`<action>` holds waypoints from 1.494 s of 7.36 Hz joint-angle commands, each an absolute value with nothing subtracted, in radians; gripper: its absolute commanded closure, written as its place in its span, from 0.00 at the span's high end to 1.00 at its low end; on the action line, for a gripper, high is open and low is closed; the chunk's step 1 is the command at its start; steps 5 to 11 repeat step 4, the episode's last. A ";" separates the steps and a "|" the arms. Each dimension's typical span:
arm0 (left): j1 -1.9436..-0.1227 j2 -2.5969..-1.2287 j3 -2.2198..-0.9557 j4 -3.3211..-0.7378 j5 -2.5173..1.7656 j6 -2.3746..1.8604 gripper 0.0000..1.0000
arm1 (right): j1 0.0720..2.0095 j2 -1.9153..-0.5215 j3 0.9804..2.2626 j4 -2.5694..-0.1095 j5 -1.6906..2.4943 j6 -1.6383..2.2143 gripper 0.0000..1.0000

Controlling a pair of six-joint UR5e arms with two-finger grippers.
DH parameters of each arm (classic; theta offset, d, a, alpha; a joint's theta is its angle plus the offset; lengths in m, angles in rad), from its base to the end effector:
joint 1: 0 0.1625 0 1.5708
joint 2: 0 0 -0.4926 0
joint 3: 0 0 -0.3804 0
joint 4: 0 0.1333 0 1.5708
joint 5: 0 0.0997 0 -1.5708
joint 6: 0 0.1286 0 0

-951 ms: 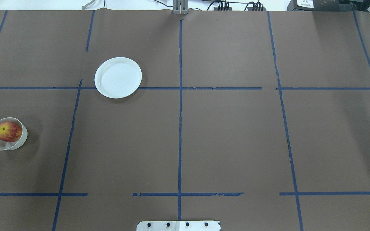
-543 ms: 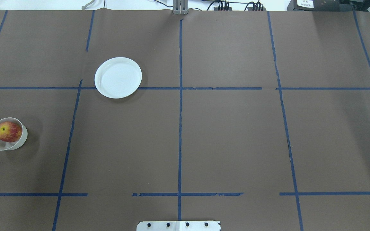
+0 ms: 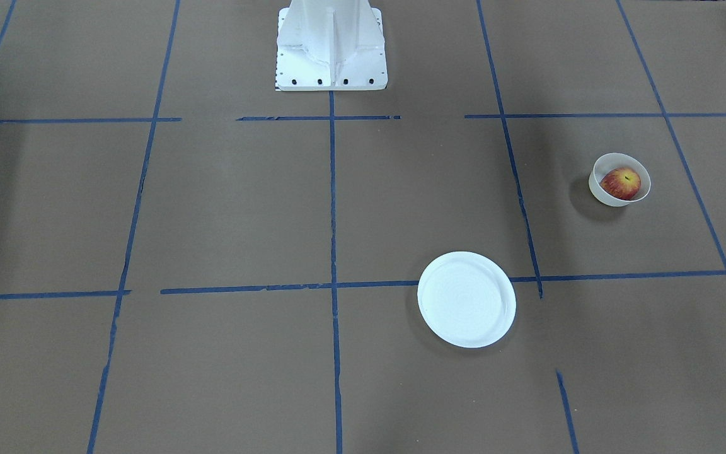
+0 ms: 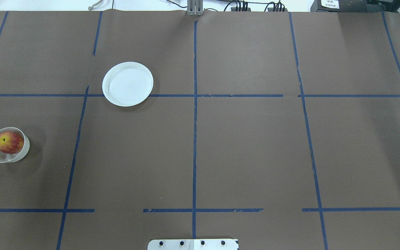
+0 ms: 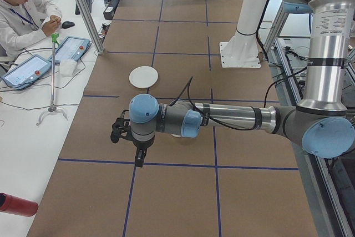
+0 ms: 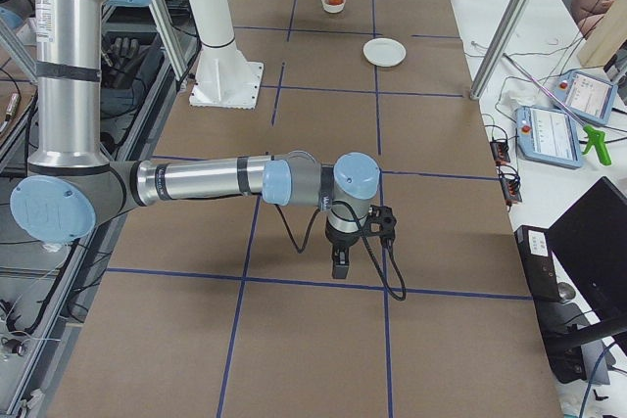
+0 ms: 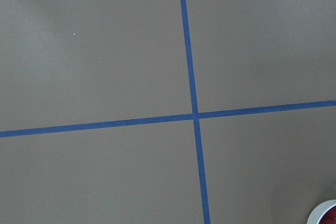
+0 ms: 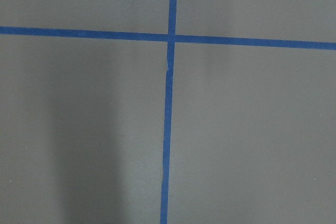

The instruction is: Move apple from plate to bowl

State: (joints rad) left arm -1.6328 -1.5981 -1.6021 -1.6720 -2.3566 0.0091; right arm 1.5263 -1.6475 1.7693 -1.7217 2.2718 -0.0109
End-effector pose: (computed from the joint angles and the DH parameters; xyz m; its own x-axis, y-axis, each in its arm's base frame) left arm -0.0736 -0.5025 0.7065 0.7130 0.0775 -0.6969 0.0547 0.9847 0.1655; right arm 0.0309 -0.4384 0.7086 0.7637 -0.0261 0.6450 0.0528 0.9984 -0.0221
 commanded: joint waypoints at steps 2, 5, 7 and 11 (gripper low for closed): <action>-1.632 -1.748 -1.505 -1.522 -2.358 0.006 1.00 | 1.526 -1.647 1.770 -1.723 2.272 -0.011 1.00; -1.631 -1.773 -1.479 -1.511 -2.358 0.009 1.00 | 1.526 -1.647 1.769 -1.723 2.272 -0.012 1.00; -1.631 -1.773 -1.479 -1.511 -2.358 0.009 1.00 | 1.526 -1.647 1.769 -1.723 2.272 -0.012 1.00; -1.631 -1.773 -1.479 -1.511 -2.358 0.009 1.00 | 1.526 -1.647 1.769 -1.723 2.272 -0.012 1.00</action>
